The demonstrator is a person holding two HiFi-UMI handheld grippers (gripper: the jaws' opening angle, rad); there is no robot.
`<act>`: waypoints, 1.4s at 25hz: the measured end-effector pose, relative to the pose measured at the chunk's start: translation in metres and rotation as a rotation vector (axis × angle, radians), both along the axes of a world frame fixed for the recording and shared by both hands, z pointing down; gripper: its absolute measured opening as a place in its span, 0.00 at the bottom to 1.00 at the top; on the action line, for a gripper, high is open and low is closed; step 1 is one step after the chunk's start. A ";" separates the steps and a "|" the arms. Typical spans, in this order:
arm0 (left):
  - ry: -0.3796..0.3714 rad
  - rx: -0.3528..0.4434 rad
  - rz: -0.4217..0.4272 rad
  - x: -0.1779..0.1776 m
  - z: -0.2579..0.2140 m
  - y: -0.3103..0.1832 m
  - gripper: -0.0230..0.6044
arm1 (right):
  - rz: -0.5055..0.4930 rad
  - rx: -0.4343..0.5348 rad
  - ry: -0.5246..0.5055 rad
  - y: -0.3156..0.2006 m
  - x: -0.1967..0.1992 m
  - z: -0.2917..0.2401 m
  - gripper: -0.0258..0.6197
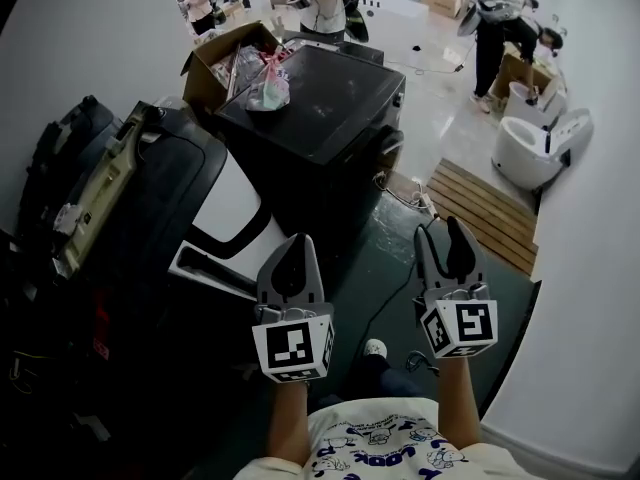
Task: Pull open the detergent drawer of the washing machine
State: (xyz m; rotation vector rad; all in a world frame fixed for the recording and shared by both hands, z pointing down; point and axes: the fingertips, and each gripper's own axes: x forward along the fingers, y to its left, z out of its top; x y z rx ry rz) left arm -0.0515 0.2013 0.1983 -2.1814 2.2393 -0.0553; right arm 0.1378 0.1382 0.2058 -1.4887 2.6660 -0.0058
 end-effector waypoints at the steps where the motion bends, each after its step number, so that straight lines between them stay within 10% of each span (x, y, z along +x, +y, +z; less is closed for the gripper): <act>1: 0.001 -0.001 -0.011 0.004 0.000 -0.012 0.06 | -0.011 0.002 0.000 -0.014 0.003 -0.001 0.37; 21: 0.006 -0.089 -0.116 0.000 0.031 -0.132 0.06 | -0.121 -0.105 -0.051 -0.157 -0.009 0.039 0.37; 35: 0.010 -0.125 -0.030 -0.055 0.057 -0.269 0.06 | -0.115 -0.212 -0.126 -0.272 -0.072 0.078 0.37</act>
